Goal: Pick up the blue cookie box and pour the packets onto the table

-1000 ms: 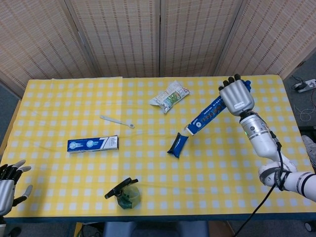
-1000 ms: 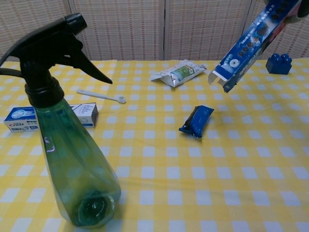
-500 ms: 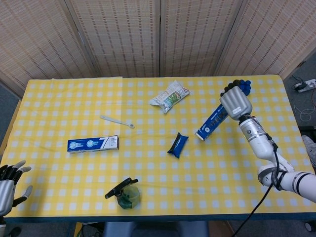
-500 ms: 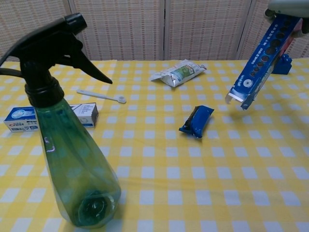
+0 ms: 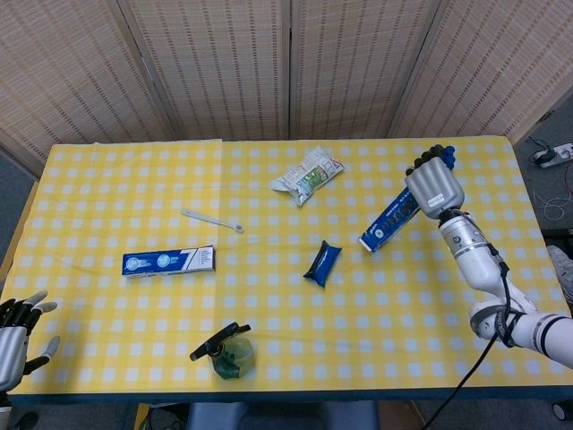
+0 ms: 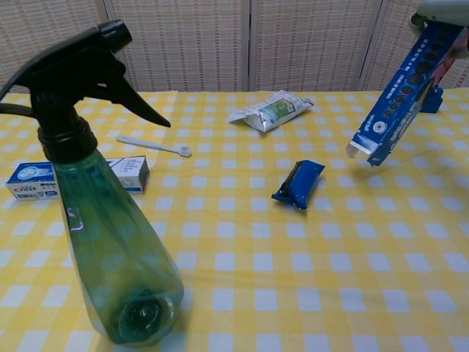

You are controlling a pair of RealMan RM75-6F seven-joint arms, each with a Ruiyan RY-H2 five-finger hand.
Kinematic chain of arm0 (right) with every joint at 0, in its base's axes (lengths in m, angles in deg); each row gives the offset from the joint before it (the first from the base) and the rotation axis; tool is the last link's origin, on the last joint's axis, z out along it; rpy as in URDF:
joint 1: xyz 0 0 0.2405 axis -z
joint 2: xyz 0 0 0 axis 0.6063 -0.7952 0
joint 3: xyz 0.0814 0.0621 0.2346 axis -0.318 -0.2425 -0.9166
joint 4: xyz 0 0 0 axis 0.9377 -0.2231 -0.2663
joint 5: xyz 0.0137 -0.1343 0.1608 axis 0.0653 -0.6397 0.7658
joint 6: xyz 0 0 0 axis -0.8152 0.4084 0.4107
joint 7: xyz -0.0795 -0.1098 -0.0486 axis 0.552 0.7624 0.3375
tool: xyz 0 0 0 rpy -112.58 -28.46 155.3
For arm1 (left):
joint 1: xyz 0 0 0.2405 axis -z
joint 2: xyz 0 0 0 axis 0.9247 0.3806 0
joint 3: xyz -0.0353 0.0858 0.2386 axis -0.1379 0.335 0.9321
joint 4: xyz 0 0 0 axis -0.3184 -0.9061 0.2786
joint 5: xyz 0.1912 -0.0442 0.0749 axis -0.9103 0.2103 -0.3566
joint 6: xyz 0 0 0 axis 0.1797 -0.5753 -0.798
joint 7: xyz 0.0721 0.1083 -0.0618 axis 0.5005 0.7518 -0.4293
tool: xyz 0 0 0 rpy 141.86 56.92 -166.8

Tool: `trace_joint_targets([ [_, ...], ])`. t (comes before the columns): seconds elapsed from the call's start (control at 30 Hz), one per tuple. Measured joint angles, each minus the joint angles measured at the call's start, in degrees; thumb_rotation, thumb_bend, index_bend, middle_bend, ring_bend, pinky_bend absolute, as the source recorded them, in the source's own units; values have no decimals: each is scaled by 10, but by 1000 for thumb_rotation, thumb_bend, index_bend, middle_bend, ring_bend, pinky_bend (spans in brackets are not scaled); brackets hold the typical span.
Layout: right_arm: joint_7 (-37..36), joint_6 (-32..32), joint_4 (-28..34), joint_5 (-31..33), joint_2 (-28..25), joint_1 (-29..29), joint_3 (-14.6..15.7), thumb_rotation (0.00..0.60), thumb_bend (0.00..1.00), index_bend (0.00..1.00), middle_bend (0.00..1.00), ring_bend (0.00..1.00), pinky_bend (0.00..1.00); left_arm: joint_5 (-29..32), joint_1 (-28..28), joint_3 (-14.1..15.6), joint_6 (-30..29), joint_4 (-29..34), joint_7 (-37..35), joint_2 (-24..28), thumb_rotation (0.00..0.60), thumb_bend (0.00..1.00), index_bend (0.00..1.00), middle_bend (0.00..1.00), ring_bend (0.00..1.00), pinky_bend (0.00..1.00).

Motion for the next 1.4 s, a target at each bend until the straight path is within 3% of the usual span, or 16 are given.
trace_joint_targets([
  [0.1,-3,0,-1,3,1,1,1,600,148,312,438,289,283,-1,0,0,0,0,0,0,600,333,354,195,181,88],
  [0.33,-15,6,-2,4,0,4,-2,600,143,312,438,289,283,0,-1,0,-2,-1,-1,0,600,333,354,195,181,88],
  [0.63,-87,41,10,-19,-15,13,-32,600,143,312,439,289,283,1,0,-1,-1,-2,-1,1,600,333,353,195,181,88],
  [1.07,-308,96,50,-80,-24,38,-99,600,144,312,439,289,283,1,0,-2,-3,-2,-4,2,600,333,352,194,181,88],
  [1.4,-452,101,57,-139,9,52,-111,600,144,343,468,289,284,0,2,-2,-1,1,0,3,600,333,352,195,181,88],
])
